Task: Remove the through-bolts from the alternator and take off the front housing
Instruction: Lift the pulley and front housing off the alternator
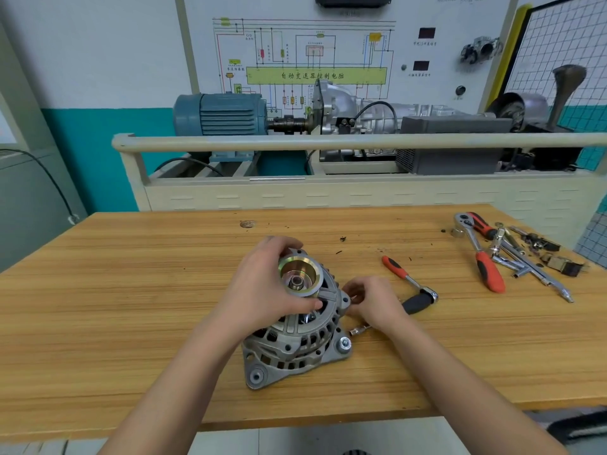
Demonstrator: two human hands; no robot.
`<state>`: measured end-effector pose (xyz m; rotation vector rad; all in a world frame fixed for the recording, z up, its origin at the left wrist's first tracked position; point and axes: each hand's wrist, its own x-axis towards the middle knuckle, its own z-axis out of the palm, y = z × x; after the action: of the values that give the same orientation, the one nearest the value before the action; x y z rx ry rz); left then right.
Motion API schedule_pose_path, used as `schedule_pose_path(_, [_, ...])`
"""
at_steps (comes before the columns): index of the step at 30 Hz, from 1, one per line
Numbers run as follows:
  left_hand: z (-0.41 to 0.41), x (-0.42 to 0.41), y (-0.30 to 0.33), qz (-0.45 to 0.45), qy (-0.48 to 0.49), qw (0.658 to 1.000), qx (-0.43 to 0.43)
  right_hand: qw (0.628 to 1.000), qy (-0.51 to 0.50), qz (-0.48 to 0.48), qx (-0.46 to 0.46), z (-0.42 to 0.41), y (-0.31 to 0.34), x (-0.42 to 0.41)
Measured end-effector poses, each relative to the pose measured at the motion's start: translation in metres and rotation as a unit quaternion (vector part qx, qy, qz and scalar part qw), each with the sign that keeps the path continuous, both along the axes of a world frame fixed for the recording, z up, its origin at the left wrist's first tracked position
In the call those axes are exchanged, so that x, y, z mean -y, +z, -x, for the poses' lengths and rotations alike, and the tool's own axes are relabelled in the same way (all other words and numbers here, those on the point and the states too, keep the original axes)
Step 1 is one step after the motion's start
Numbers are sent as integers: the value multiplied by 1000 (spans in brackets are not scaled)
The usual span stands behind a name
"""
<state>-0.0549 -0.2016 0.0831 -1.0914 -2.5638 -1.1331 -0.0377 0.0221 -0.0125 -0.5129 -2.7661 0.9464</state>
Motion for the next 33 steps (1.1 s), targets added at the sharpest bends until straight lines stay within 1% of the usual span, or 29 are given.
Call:
schedule_pose_path(2, [0,3,-2,-6,0,1000,1,1000,-11,11,-11,-2,9,1])
schedule_pose_path(3, [0,4,-4,-9,1,1000,1,999,-21,25,-41,-4,17,3])
schedule_pose_path(6, [-2,7,-11,-56,13,998,4,977,-33,85,-194,-16,50,19])
schedule_pose_path(8, [-4,7,-14,-90,15,996,8,953,22,135,-269,-28,71,35])
schedule_pose_path(9, [-4,8,-15,-101,10,995,15,943,71,160,-282,-34,79,42])
schedule_pose_path(10, [-3,10,-15,-111,0,993,27,936,129,176,-276,-39,84,48])
schedule_pose_path(12, [0,14,-14,-134,-34,988,63,932,229,181,-213,-46,88,57])
schedule_pose_path(14, [3,18,-11,-152,-74,981,90,934,274,162,-159,-46,84,61])
schedule_pose_path(15, [3,19,-9,-161,-91,978,100,934,279,159,-159,-44,82,63])
schedule_pose_path(17, [4,20,-5,-187,-118,968,121,921,280,194,-188,-42,80,68])
schedule_pose_path(19, [6,20,2,-210,-133,959,135,899,274,246,-237,-41,81,70])
schedule_pose_path(21, [9,18,9,-210,-138,959,132,888,268,257,-273,-38,83,71])
schedule_pose_path(25, [14,13,14,-189,-149,963,119,886,255,250,-295,-35,85,71])
schedule_pose_path(29, [21,4,19,-168,-146,971,84,884,222,259,-320,-31,88,66])
schedule_pose_path(31, [29,-5,26,-163,-125,977,56,880,191,272,-339,-27,92,60])
schedule_pose_path(33, [39,-18,32,-148,-100,983,37,879,135,297,-347,-19,93,52])
